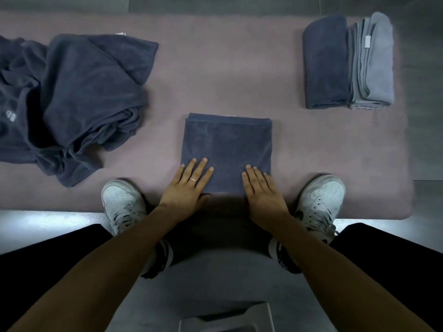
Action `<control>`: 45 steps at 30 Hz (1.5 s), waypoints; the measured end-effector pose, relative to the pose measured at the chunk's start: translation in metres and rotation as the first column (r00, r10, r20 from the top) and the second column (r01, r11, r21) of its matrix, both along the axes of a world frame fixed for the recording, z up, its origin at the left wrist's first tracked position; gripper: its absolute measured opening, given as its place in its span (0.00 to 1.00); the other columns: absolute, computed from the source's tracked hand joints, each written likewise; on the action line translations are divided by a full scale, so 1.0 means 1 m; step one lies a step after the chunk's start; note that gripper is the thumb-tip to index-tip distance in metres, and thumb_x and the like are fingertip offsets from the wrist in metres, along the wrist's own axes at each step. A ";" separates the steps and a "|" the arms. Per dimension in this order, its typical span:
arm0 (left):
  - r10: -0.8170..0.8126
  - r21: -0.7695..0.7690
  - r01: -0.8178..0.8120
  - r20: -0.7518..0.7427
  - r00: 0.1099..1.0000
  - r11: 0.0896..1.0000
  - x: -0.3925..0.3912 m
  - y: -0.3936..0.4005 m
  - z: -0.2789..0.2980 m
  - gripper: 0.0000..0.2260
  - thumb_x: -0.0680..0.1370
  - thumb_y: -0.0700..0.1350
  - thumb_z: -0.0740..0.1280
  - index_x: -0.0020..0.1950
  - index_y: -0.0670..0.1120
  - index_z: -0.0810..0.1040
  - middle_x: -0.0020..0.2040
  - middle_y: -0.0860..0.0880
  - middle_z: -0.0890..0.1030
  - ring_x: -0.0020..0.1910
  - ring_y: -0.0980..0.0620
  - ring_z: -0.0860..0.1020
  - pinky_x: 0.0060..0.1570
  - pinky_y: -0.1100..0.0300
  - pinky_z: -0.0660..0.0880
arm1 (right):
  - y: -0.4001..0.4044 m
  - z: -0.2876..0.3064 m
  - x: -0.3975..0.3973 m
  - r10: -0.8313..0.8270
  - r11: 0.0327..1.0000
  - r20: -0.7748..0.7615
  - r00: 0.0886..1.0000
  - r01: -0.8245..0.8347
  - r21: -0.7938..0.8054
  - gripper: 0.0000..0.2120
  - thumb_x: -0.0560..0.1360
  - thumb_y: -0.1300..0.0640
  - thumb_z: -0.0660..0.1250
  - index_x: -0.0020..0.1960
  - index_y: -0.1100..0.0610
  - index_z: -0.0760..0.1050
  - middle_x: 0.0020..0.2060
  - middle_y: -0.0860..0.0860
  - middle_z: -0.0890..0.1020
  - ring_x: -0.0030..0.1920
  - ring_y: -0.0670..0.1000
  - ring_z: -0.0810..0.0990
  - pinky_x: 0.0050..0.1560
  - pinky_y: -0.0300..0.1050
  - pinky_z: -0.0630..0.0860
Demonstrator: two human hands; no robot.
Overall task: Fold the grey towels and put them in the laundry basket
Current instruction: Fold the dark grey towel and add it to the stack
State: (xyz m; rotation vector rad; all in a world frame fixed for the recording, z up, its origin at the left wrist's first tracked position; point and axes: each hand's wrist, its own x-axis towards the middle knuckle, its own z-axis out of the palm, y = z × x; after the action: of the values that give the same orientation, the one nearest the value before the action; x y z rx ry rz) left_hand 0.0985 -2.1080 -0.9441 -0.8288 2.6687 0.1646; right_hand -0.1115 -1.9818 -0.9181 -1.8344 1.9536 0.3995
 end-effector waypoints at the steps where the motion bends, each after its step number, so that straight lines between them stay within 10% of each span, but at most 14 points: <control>1: 0.000 -0.004 0.000 -0.006 1.000 1.000 0.000 -0.002 0.003 0.34 0.78 0.56 0.62 0.78 0.45 0.50 0.78 0.42 0.51 0.77 0.40 0.56 0.74 0.46 0.53 | 0.000 0.001 -0.002 -0.020 1.000 -0.014 1.000 0.020 0.011 0.41 0.77 0.56 0.60 0.77 0.61 0.35 0.77 0.58 0.38 0.78 0.56 0.38 0.72 0.49 0.31; 7: -0.143 0.034 0.140 0.165 0.976 0.990 -0.004 -0.015 0.025 0.34 0.81 0.35 0.54 0.76 0.43 0.33 0.78 0.39 0.38 0.78 0.40 0.43 0.75 0.51 0.49 | -0.014 0.006 0.001 0.020 0.995 -0.144 0.989 -0.006 0.098 0.39 0.79 0.59 0.59 0.76 0.65 0.34 0.77 0.62 0.39 0.78 0.59 0.40 0.76 0.53 0.39; 15: 0.158 0.142 -0.136 -0.157 0.975 0.980 -0.014 -0.010 0.066 0.28 0.76 0.34 0.58 0.76 0.47 0.64 0.75 0.47 0.65 0.74 0.47 0.64 0.71 0.60 0.59 | -0.031 0.035 -0.014 0.006 0.999 -0.095 0.995 -0.009 -0.034 0.24 0.78 0.62 0.55 0.74 0.63 0.60 0.71 0.58 0.68 0.70 0.57 0.68 0.71 0.47 0.61; 25: 0.250 0.601 -0.238 0.065 0.966 0.763 0.018 0.024 0.102 0.18 0.71 0.35 0.63 0.58 0.49 0.81 0.54 0.52 0.81 0.56 0.51 0.78 0.53 0.64 0.71 | 0.014 0.075 -0.011 -0.196 0.966 0.245 0.949 0.144 0.214 0.12 0.76 0.56 0.61 0.58 0.52 0.77 0.57 0.53 0.79 0.56 0.55 0.77 0.54 0.43 0.72; 28: 0.500 0.644 -0.371 -0.021 0.866 0.669 0.019 0.017 0.104 0.18 0.71 0.33 0.63 0.56 0.47 0.82 0.51 0.51 0.82 0.50 0.56 0.77 0.49 0.69 0.68 | 0.016 0.079 -0.019 -0.445 0.888 0.403 0.800 0.450 0.088 0.11 0.74 0.59 0.62 0.52 0.53 0.80 0.51 0.53 0.82 0.53 0.54 0.80 0.51 0.41 0.73; 33: 0.889 0.728 -0.558 -0.160 0.429 0.399 0.008 0.005 0.090 0.14 0.68 0.35 0.62 0.43 0.52 0.79 0.43 0.49 0.82 0.47 0.50 0.79 0.49 0.61 0.73 | 0.000 0.071 -0.023 -0.562 0.709 0.582 0.587 0.705 -0.027 0.10 0.77 0.57 0.64 0.56 0.58 0.77 0.52 0.54 0.81 0.54 0.54 0.79 0.54 0.40 0.71; 38: 0.935 0.594 -0.728 -0.142 0.324 0.342 -0.009 0.008 0.072 0.14 0.74 0.36 0.61 0.57 0.46 0.79 0.52 0.44 0.83 0.53 0.47 0.79 0.51 0.65 0.70 | -0.013 0.047 -0.027 -0.511 0.781 0.567 0.646 0.624 -0.008 0.23 0.72 0.50 0.73 0.63 0.56 0.73 0.56 0.53 0.75 0.55 0.52 0.75 0.55 0.40 0.69; 42: 0.903 0.469 -0.776 -0.141 0.405 0.422 -0.011 0.012 0.062 0.17 0.74 0.37 0.62 0.62 0.44 0.75 0.56 0.38 0.79 0.57 0.39 0.77 0.56 0.53 0.72 | -0.027 0.029 -0.029 -0.536 0.786 0.477 0.697 0.618 -0.018 0.19 0.75 0.50 0.70 0.61 0.58 0.71 0.55 0.56 0.73 0.53 0.56 0.76 0.50 0.42 0.70; 45: 0.645 0.217 -0.607 -0.265 0.717 0.765 -0.013 0.022 0.058 0.24 0.69 0.36 0.63 0.66 0.42 0.74 0.65 0.37 0.71 0.63 0.36 0.71 0.61 0.45 0.71 | -0.030 0.022 -0.019 -0.558 0.798 0.355 0.750 0.602 -0.016 0.21 0.77 0.49 0.66 0.64 0.59 0.68 0.59 0.58 0.71 0.54 0.60 0.76 0.51 0.49 0.73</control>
State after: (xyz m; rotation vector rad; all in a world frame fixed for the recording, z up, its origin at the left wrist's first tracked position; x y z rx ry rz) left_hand 0.0859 -2.0864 -0.8859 -1.7855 2.4965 0.6682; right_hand -0.1305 -2.0113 -0.8965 -1.1464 2.1957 -0.2351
